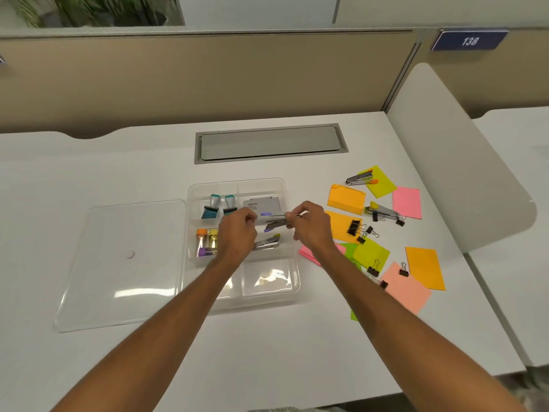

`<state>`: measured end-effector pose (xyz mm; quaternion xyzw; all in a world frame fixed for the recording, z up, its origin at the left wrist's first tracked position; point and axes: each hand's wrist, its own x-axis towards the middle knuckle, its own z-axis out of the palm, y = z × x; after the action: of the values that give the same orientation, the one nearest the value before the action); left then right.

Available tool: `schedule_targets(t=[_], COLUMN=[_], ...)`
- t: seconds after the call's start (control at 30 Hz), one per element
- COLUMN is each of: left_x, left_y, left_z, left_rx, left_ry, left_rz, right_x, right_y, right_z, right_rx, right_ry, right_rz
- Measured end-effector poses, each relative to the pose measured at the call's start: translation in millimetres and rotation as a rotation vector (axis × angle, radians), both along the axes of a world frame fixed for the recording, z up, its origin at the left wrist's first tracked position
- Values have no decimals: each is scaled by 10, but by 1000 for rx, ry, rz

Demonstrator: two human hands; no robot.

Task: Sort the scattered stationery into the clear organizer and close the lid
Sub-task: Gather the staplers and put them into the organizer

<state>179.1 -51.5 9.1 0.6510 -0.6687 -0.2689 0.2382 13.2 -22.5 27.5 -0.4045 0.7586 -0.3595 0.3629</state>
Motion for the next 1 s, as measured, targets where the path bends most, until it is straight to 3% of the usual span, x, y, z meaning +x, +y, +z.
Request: schedule_targets(t=[0.3, 0.6, 1.0], left_x=[99, 106, 60], left_y=[51, 5, 8], left_z=[89, -23, -119], left_rx=[-44, -47, -38], left_ry=[-6, 22, 1], left_rz=[55, 64, 26], right_x=[277, 367, 406], right_y=[-211, -199, -272], right_z=[-169, -292, -235], right_rx=[158, 27, 133], right_ry=[155, 656, 712], right_rz=[220, 409, 509])
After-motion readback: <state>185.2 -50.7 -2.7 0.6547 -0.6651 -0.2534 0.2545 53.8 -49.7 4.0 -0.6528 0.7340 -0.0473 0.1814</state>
